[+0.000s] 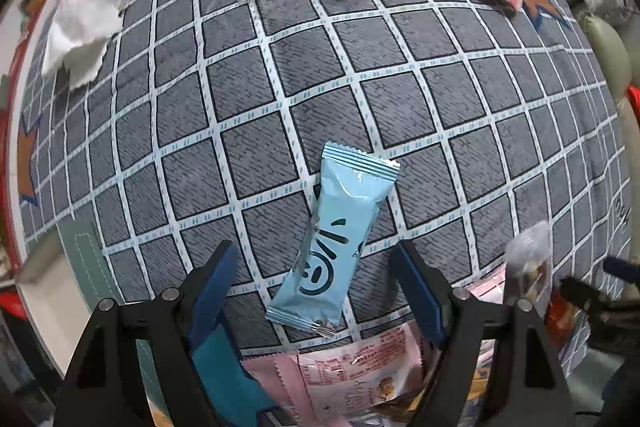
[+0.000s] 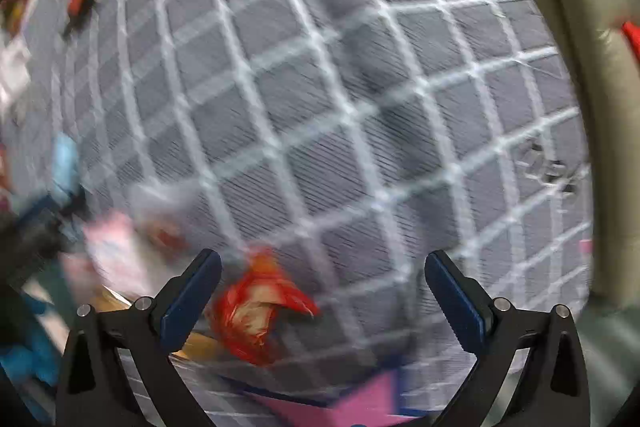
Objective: Organize snacks
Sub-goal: 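Grasp the blue bar with the left tool while the right tool grasps the red candy wrapper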
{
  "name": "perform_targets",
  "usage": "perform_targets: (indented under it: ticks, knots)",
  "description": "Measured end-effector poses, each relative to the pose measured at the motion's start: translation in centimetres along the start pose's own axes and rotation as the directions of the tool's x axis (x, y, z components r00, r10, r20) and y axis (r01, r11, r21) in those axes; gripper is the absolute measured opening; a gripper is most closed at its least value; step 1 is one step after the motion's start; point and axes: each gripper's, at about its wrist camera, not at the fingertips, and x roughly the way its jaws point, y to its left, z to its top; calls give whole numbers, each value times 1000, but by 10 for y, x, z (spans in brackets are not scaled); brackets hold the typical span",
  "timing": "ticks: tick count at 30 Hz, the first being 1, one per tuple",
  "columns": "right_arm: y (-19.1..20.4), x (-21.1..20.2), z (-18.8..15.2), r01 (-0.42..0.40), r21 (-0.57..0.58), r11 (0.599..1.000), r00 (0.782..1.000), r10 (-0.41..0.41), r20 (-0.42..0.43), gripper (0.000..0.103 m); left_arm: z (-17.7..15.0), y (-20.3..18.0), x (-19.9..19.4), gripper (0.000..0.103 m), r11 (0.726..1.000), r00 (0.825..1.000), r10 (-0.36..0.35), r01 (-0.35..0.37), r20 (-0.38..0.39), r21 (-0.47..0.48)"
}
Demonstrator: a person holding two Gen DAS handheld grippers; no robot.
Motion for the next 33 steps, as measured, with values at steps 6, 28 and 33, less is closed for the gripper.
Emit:
perform_targets:
  ticks: [6, 28, 33]
  knots:
    - [-51, -21, -28, -41, 5, 999, 999, 41, 24, 102, -2, -17, 9, 83, 1000, 1000, 7, -7, 4, 23]
    - [-13, 9, -72, -10, 91, 996, 999, 14, -48, 91, 1, -26, 11, 80, 1000, 1000, -26, 26, -3, -18]
    - [34, -1, -91, -32, -22, 999, 999, 32, -11, 30, -1, -38, -2, 31, 998, 999, -31, 30, 27, 48]
